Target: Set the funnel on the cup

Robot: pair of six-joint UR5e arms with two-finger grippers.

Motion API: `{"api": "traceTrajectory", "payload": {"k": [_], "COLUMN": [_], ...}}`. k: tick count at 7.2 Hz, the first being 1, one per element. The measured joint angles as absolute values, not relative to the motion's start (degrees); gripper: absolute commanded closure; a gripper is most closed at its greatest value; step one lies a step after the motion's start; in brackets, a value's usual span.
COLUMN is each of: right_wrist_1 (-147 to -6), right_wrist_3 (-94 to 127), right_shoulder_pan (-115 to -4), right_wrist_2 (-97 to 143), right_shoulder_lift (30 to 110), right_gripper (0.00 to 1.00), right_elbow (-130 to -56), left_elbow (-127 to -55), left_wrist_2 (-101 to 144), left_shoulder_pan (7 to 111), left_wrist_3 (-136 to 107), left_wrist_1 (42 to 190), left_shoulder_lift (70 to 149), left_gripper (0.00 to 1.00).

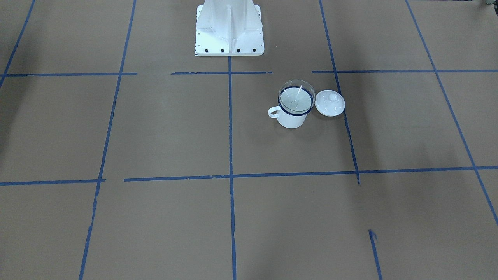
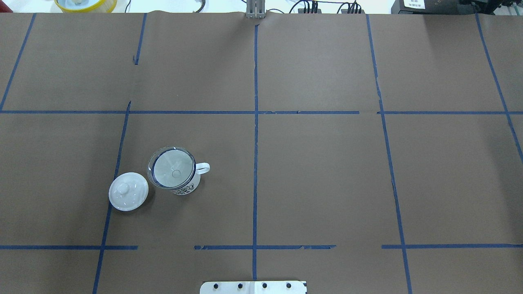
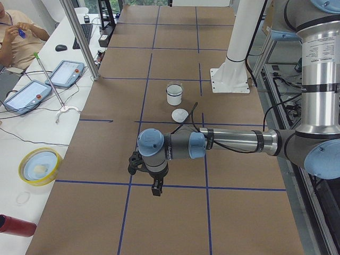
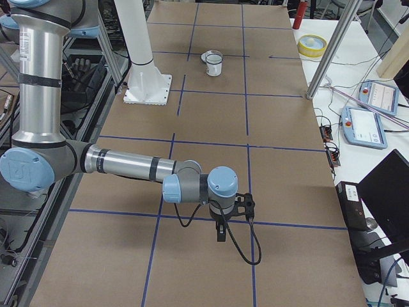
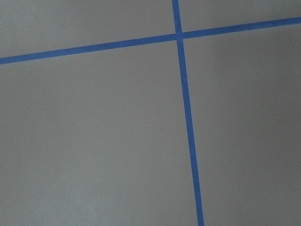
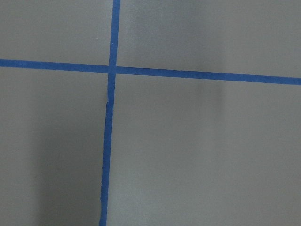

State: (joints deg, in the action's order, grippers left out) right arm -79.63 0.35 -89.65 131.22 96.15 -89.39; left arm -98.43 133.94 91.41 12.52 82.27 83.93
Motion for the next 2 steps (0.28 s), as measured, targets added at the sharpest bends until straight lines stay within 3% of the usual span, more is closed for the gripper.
{"api": "traceTrajectory", "payload": {"k": [2], "right_wrist_1": [-79.63], "right_wrist_3": [0.35], "right_shoulder_pan": [-89.65], "right_wrist_2": [131.22], "right_shoulder_lift": [96.15], "right_gripper": [0.0], "right_elbow": [-89.39], "left_elbow": [-98.78], "left_wrist_2": [133.95], "left_shoulder_pan": [91.41], "left_wrist_3": [12.54], "left_wrist_1": [82.27], "left_shoulder_lift": [83.97], "left_gripper": [0.0]}}
